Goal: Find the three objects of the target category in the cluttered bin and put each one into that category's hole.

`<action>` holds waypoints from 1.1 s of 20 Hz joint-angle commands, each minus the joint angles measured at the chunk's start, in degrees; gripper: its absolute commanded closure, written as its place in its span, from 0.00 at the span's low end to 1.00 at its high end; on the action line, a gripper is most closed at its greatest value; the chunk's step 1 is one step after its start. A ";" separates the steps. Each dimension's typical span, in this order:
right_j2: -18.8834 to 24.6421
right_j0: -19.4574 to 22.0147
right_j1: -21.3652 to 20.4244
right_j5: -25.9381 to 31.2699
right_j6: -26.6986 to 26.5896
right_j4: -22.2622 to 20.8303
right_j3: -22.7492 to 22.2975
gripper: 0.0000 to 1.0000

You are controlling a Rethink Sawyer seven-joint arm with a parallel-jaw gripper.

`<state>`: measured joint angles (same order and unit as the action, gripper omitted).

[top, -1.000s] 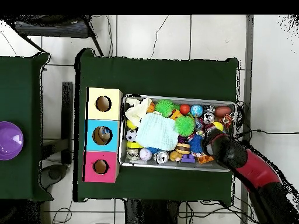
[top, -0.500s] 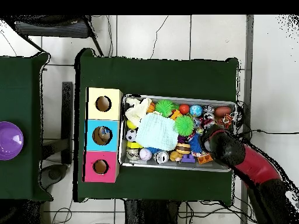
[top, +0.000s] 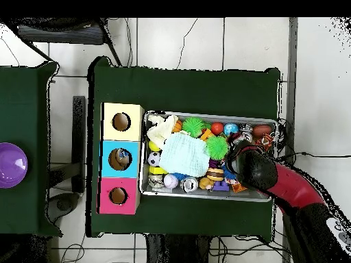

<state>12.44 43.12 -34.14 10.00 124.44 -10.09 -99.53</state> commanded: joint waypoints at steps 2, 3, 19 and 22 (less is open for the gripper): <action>-0.51 -0.54 0.43 -4.21 2.57 -3.02 2.58 0.00; -0.59 -0.62 0.56 -4.29 2.65 -2.87 2.87 0.00; -3.31 -1.88 -1.53 3.58 10.97 7.90 1.42 0.00; -1.63 -1.07 -0.55 0.77 13.49 10.95 -1.02 0.00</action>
<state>7.92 40.80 -35.02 9.32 124.44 -4.80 -97.04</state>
